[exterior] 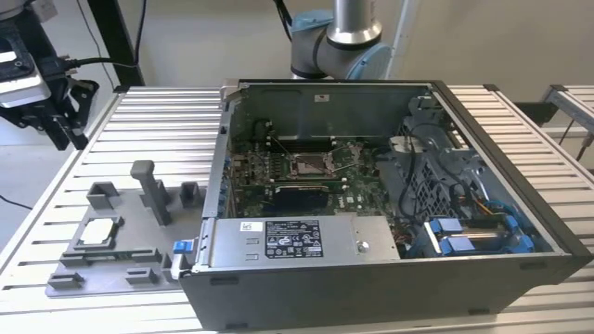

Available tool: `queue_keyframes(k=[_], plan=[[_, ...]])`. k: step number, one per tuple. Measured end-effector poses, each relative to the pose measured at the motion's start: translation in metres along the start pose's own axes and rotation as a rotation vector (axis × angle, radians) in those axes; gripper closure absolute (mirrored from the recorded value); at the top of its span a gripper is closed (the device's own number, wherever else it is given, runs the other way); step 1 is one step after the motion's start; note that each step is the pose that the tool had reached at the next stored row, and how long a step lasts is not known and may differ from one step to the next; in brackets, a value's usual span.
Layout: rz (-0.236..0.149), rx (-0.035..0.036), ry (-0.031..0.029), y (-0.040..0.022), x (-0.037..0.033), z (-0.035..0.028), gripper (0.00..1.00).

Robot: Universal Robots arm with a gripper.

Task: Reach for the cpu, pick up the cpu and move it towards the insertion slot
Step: 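Reach for the cpu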

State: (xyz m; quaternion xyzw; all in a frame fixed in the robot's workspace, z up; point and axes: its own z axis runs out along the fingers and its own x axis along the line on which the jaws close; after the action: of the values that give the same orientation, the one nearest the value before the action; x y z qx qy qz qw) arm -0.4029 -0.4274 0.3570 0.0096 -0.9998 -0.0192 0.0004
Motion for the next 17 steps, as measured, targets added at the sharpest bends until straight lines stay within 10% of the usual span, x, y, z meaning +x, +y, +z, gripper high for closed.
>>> queue_keyframes(k=[17], plan=[[0.000,0.0023,-0.0012,0.0000,0.0070,0.0089,0.00]])
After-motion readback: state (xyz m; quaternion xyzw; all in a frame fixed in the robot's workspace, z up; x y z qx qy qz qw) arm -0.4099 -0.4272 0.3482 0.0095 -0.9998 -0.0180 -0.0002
